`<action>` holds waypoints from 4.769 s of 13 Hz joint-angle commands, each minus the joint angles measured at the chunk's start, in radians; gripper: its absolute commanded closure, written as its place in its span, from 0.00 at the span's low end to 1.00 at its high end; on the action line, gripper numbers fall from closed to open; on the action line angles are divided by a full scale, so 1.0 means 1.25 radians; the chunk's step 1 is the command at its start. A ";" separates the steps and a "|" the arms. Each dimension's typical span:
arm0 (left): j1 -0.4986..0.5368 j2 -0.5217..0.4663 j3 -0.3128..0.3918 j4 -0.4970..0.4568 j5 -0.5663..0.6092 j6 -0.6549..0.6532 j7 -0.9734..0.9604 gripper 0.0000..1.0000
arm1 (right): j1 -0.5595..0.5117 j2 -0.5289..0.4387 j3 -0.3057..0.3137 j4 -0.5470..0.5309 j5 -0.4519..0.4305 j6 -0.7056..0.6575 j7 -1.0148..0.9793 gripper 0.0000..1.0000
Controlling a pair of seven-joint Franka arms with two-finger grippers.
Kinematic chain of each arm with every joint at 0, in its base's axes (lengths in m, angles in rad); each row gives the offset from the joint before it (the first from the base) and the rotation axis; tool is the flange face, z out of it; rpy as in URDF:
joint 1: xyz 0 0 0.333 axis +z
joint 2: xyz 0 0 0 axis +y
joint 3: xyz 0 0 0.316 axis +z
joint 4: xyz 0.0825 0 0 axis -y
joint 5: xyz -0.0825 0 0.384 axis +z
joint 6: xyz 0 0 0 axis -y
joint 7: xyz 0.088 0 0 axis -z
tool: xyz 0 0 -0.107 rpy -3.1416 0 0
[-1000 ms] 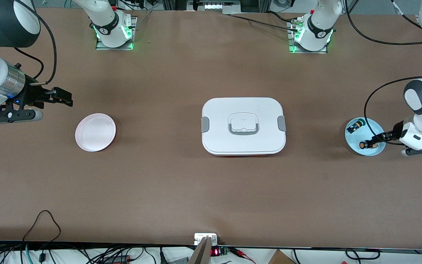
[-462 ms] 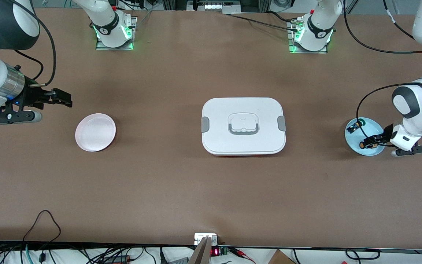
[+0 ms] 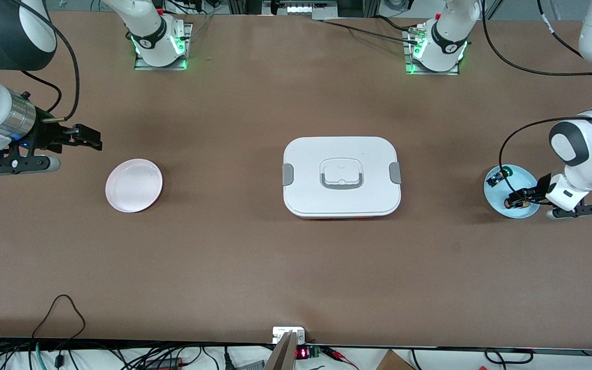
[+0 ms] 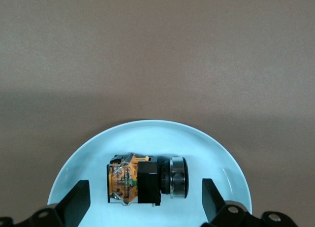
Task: Transfer orange switch to right arm and place
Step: 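Close the left gripper on the orange switch and lift it, then carry the orange switch over the white box toward the right gripper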
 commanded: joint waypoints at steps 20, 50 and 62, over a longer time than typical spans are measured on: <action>0.017 0.036 -0.022 0.028 -0.045 0.020 0.083 0.03 | 0.095 0.040 0.002 0.012 0.202 -0.021 0.004 0.00; 0.001 0.023 -0.172 0.440 -0.388 -0.868 0.247 0.75 | 0.160 0.192 0.003 0.017 0.834 -0.022 -0.011 0.00; -0.130 0.047 -0.334 0.378 -0.864 -0.739 0.819 0.75 | 0.187 0.215 0.003 0.017 1.036 -0.011 0.004 0.00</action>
